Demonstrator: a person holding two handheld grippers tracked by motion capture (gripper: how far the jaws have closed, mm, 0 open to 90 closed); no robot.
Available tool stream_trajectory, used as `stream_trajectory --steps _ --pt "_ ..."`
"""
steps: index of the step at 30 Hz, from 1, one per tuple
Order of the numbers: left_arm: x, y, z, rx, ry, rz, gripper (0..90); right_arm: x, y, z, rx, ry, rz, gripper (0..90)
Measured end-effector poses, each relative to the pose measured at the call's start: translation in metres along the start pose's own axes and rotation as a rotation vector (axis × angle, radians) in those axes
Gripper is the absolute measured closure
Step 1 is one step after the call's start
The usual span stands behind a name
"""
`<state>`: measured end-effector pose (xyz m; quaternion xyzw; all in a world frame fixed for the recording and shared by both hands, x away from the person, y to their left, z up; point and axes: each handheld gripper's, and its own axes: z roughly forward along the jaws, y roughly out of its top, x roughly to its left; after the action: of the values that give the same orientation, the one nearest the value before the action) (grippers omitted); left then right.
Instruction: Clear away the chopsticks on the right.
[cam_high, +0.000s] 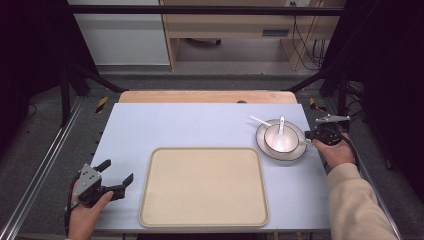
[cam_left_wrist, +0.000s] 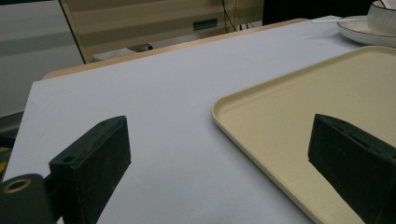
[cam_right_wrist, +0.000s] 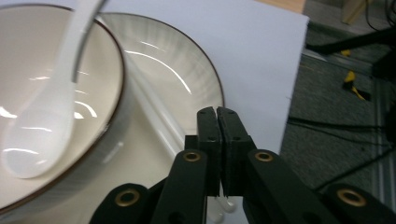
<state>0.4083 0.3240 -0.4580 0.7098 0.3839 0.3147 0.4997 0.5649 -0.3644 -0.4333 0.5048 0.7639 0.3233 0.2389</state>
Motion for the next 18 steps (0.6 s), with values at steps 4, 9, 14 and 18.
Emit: stream_trajectory --steps 4,9,14,18 --pt "-0.001 0.001 -0.001 0.000 0.001 0.005 5.6 0.004 0.000 0.004 0.002 0.027 -0.031 81.7" --pt "-0.001 0.000 -0.001 0.001 0.004 0.002 5.6 0.004 -0.001 0.008 0.013 0.035 -0.033 80.2" --pt "-0.001 -0.001 -0.002 0.004 0.007 0.000 5.6 0.002 -0.002 0.010 0.020 0.034 -0.023 80.0" --pt "-0.001 -0.001 -0.002 0.008 0.007 0.002 5.6 -0.001 -0.002 0.014 0.014 0.037 -0.010 79.1"
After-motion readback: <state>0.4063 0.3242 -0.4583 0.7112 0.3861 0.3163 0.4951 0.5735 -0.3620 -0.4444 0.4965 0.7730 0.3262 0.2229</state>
